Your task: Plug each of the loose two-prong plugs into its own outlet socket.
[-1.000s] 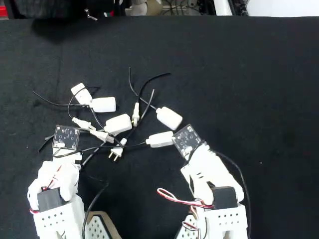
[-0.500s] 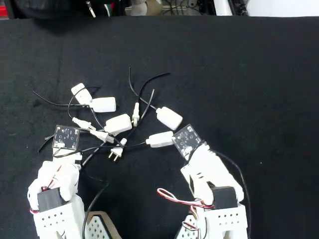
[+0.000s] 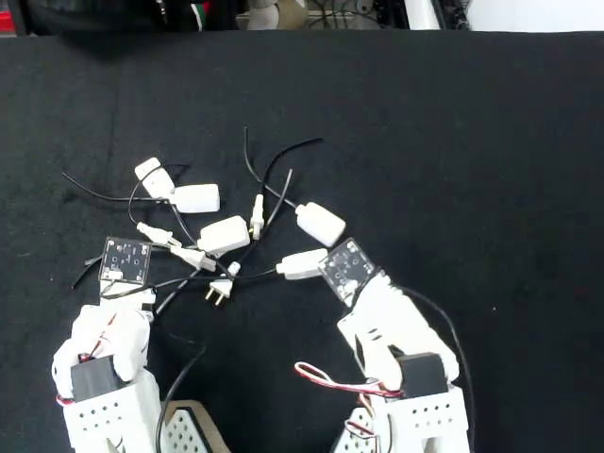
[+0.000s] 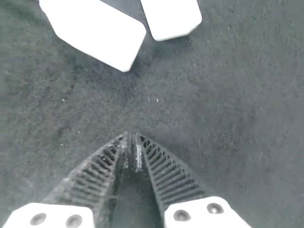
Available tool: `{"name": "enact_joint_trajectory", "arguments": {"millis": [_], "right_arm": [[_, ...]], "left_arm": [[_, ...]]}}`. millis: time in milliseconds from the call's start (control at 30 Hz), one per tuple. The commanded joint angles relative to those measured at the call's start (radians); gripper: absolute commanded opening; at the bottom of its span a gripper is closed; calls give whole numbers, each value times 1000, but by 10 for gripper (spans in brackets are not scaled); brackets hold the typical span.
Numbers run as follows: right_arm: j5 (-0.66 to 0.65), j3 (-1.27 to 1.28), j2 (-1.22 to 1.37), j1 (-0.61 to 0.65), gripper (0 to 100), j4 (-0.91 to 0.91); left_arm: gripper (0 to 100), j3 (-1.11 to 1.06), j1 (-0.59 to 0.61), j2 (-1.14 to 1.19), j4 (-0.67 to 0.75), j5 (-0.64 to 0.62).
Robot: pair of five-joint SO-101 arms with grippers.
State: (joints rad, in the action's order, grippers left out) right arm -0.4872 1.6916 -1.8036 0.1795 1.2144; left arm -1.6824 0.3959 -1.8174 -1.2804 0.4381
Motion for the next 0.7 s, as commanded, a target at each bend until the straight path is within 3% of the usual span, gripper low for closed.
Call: {"name": "enact_joint_trajectory", "arguments": {"millis": [0, 167, 400, 667], "right_arm": [[3, -5, -36, 37, 25, -51], [-117, -13, -33, 35, 22, -86], [-87, -143, 22, 15, 21, -66], [-17, -464, 564, 15, 21, -124]], "left_arm": [[35, -16, -7, -2, -6, -3], [36, -16, -4, -2, -6, -3], [35, -15, 1, -2, -2, -2], [36, 73, -5, -3, 21, 0]]}}
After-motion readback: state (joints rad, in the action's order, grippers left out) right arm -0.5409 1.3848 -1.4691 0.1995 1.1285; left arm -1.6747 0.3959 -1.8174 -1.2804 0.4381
